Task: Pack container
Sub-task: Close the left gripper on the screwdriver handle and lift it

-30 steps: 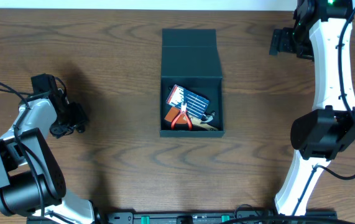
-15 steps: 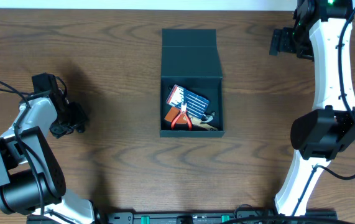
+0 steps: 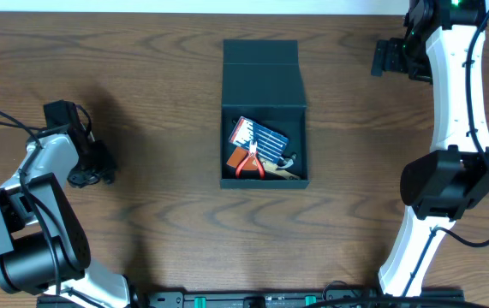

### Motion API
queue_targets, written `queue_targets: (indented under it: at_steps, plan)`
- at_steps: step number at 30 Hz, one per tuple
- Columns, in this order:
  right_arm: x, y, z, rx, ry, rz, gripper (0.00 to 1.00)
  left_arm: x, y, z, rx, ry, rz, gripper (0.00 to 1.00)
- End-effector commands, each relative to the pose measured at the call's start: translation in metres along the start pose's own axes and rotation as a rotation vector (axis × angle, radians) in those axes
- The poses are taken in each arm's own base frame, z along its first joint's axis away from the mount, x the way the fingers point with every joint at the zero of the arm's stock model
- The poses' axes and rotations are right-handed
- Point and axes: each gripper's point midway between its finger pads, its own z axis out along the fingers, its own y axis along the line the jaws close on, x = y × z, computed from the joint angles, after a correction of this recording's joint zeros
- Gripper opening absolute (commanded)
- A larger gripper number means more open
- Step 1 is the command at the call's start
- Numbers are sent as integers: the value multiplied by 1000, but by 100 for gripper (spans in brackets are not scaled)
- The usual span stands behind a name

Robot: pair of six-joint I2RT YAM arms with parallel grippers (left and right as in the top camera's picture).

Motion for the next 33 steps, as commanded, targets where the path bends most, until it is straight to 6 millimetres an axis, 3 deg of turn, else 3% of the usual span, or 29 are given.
queue_targets:
  at_steps: [1,5,13,18,27,33]
  plan:
    - [-4,-1,-17,-8,-46,22,99,36,5,32,-2,135,-13,35]
    - [-4,-1,-17,-8,-46,21,99,36,5,32,-2,135,-13,34]
    - [-4,-1,-17,-8,-46,22,99,36,5,32,-2,135,-13,20]
    - [-5,-1,-17,-8,-46,21,99,35,5,32,-2,134,-13,6]
    - [-5,-1,-17,-8,-46,22,99,31,4,30,5,124,-12,6]
    - [-4,-1,-17,-8,-46,21,99,17,0,16,13,93,-12,6]
